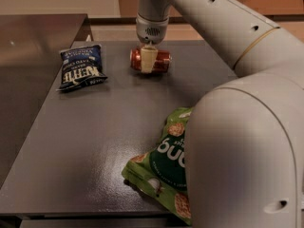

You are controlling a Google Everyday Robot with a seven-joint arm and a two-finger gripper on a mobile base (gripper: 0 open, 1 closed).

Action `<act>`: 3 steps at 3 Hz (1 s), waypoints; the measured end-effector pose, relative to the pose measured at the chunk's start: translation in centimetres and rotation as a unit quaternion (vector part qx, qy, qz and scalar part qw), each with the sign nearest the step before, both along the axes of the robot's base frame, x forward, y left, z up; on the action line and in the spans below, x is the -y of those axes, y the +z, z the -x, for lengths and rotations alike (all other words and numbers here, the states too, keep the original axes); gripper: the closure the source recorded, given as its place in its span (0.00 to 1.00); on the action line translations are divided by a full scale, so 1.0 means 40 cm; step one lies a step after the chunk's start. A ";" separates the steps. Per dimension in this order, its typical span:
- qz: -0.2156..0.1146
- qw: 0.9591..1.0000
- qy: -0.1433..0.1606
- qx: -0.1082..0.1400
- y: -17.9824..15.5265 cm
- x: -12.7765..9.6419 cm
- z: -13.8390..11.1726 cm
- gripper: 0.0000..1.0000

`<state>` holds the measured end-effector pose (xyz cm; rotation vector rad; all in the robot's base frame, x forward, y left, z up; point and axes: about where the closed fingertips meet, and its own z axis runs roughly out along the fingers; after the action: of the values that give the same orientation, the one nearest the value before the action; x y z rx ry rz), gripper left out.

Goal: Place coke can upright

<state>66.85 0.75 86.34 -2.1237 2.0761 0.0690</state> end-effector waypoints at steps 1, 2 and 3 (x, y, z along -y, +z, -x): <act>-0.084 0.996 -0.016 0.000 0.063 0.025 -0.001 1.00; -0.190 0.981 -0.031 -0.005 0.107 0.049 0.021 1.00; -0.298 0.953 -0.052 -0.019 0.122 0.073 0.045 1.00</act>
Offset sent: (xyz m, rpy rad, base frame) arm -0.0257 -0.0475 0.0756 0.6928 0.0230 -0.1108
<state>65.04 -2.18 91.23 -1.6520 1.8641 0.6386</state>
